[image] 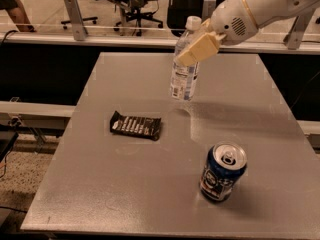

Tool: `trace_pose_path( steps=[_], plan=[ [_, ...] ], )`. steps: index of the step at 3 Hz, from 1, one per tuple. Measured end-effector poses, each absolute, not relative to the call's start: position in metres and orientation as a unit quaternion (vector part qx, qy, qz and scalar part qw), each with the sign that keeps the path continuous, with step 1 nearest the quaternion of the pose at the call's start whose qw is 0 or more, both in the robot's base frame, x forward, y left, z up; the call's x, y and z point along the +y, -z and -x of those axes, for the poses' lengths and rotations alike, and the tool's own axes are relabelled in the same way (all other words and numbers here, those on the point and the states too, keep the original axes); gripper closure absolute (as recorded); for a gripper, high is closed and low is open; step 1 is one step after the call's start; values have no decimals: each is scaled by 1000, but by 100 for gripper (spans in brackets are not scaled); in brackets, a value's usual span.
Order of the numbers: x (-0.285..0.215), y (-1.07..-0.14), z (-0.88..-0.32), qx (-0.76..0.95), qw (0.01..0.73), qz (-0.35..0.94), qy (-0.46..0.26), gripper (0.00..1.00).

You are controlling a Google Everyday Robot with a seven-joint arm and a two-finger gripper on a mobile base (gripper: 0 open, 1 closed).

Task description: Move blue plastic bottle near rxbar chocolate

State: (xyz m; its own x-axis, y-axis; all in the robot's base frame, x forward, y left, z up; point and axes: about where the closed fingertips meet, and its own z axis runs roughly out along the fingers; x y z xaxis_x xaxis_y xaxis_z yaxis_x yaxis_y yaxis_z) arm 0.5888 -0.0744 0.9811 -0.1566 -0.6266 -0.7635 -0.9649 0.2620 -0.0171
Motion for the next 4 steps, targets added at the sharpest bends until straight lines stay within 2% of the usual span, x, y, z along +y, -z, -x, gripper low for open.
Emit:
trace_pose_path(
  steps=[2,3,4],
  plan=[
    [-53,-961,-560,691,331,577,-283,100],
    [-49,-951,-553,690,319,587,-280,82],
    [-46,-945,-548,689,312,595,-272,58]
  ],
)
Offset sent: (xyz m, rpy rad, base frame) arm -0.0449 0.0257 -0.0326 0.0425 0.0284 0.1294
